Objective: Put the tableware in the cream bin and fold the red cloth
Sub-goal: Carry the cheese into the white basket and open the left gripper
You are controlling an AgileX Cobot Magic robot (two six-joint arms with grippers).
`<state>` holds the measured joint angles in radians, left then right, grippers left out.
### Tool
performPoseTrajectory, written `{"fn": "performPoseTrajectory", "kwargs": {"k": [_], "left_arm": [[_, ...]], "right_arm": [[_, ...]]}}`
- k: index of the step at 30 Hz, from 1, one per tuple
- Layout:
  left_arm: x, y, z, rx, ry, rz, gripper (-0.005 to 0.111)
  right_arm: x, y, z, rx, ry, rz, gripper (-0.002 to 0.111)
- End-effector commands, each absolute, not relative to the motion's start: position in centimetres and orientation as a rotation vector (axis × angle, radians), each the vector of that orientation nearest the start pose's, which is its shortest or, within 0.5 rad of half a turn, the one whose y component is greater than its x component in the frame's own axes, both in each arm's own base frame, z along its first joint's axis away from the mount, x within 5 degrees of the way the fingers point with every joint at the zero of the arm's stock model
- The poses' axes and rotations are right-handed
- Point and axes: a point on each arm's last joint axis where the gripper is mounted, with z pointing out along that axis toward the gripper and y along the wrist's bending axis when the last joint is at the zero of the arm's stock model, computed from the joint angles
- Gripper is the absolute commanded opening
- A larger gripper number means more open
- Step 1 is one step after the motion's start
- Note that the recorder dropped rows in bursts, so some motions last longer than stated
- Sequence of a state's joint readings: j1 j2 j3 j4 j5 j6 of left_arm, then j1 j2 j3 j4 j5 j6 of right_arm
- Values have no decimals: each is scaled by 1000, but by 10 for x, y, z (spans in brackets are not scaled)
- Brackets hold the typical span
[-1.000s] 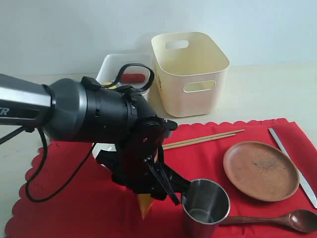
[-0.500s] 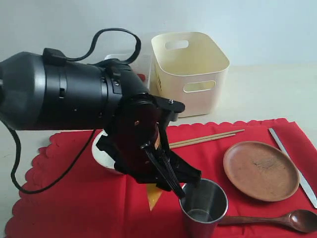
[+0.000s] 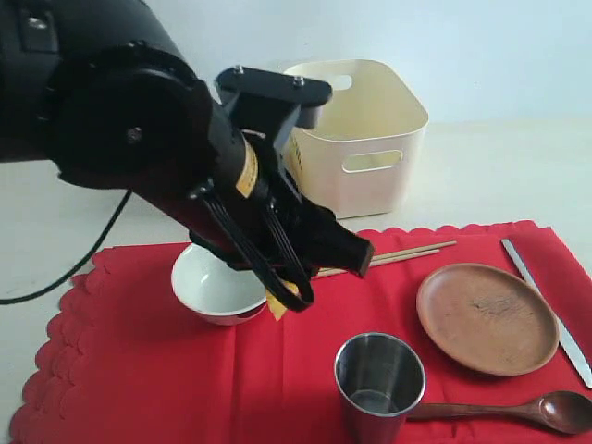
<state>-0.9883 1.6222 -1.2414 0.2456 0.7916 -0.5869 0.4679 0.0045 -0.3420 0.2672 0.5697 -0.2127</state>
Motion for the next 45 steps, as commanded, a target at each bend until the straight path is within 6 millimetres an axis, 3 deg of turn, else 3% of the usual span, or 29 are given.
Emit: {"fn": "performPoseTrajectory", "kwargs": {"k": [1,7,11,16,24,31,45], "left_arm": [[212,-261,289,655,2486,-224,0],[262,-221,294,475,2441,-203,0],[301,-179,299,380,2354,-173,0],[338,-155,294,306,2282,-171,0],[390,-177,290,345,2210,-177,0],[432,-197,270,347,2201,-178,0],[473,-216,216,382,2215,-161,0]], "right_arm": [[18,23,275,-483,1636,480,0],[18,23,275,-483,1636,480,0],[18,23,275,-483,1636,480,0],[18,23,275,-483,1636,480,0],[18,23,275,-483,1636,480,0],[18,23,275,-484,1635,479,0],[18,23,275,-484,1635,479,0]]}}
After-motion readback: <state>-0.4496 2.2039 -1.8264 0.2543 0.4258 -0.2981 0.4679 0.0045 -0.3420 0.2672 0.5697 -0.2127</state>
